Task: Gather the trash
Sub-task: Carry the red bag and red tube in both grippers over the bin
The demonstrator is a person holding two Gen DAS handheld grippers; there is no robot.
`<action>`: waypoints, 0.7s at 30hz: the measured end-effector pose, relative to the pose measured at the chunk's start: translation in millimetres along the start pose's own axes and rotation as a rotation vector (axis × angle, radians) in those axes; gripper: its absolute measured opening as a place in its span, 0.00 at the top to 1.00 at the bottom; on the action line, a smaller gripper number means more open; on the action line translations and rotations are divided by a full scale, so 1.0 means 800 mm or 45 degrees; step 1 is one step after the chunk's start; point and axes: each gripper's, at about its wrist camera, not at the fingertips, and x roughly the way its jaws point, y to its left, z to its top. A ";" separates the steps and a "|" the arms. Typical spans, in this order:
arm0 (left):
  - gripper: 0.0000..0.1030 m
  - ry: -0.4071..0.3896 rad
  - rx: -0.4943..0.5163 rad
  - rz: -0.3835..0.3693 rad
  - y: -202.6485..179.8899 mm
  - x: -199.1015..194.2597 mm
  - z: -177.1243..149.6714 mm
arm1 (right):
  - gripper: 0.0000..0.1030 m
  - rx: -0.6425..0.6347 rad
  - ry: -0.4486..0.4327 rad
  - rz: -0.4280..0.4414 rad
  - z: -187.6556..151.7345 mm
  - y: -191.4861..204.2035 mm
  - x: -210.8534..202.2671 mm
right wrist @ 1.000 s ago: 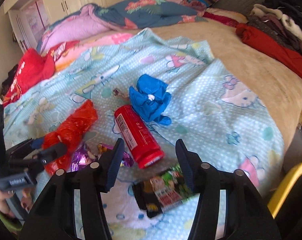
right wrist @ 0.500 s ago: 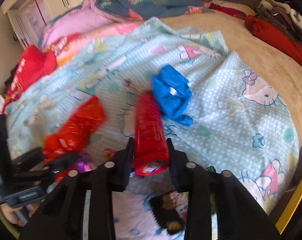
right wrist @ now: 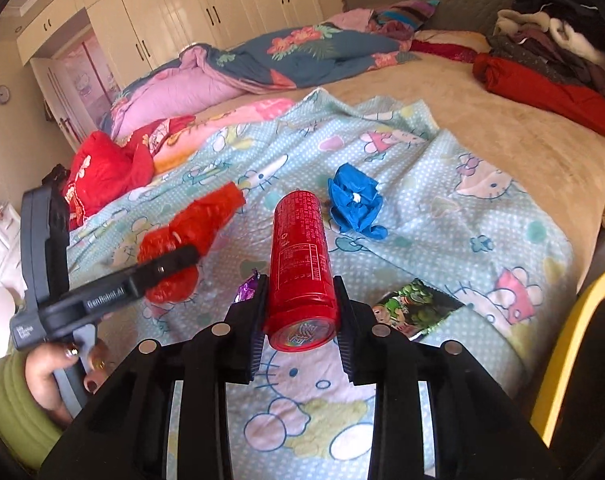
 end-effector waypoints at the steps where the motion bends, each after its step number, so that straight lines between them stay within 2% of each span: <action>1: 0.70 -0.008 0.006 -0.003 -0.003 -0.003 0.002 | 0.72 0.005 -0.012 0.003 0.000 0.000 -0.005; 9: 0.70 -0.054 0.052 -0.019 -0.035 -0.021 0.011 | 0.72 0.019 -0.069 0.019 0.000 0.000 -0.038; 21: 0.70 -0.106 0.117 -0.040 -0.072 -0.047 0.012 | 0.72 0.090 -0.167 -0.007 0.000 -0.030 -0.090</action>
